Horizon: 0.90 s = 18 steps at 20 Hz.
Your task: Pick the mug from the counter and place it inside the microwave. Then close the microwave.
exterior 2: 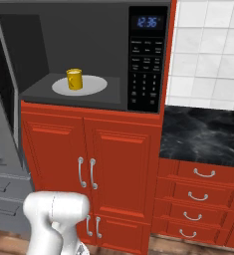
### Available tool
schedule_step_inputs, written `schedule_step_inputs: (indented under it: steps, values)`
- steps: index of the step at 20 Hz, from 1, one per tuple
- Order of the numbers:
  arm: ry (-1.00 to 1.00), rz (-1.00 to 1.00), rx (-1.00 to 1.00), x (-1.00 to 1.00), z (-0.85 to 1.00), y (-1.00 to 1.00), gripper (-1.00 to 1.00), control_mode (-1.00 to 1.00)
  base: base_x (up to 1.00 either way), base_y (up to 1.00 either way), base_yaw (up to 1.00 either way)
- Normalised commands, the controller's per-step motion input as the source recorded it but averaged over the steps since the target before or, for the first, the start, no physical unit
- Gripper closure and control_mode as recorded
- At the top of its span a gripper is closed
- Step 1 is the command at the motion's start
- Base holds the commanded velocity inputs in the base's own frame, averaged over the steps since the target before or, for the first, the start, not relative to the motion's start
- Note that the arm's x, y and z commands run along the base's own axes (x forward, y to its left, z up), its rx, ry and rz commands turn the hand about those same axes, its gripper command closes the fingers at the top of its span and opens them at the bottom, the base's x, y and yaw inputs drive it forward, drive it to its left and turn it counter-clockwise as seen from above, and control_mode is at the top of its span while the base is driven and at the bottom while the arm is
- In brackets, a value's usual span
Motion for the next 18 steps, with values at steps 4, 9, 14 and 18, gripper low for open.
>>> schedule_step_inputs:
  steps: [4,9,14,18]
  values:
    - [0.01,0.28,0.01,0.27,0.0,-0.69,-1.0,-1.0,0.0,0.0,0.0]
    - [0.01,0.14,0.0,0.49,0.0,-0.54,-1.0,-1.0,0.0,0.0,0.0]
    - [0.0,0.01,0.0,0.72,-0.1,-0.29,-1.0,-1.0,0.0,0.0,0.0]
    - [0.0,0.0,0.0,0.79,-0.14,-0.13,-1.0,-1.0,0.0,0.0,0.0]
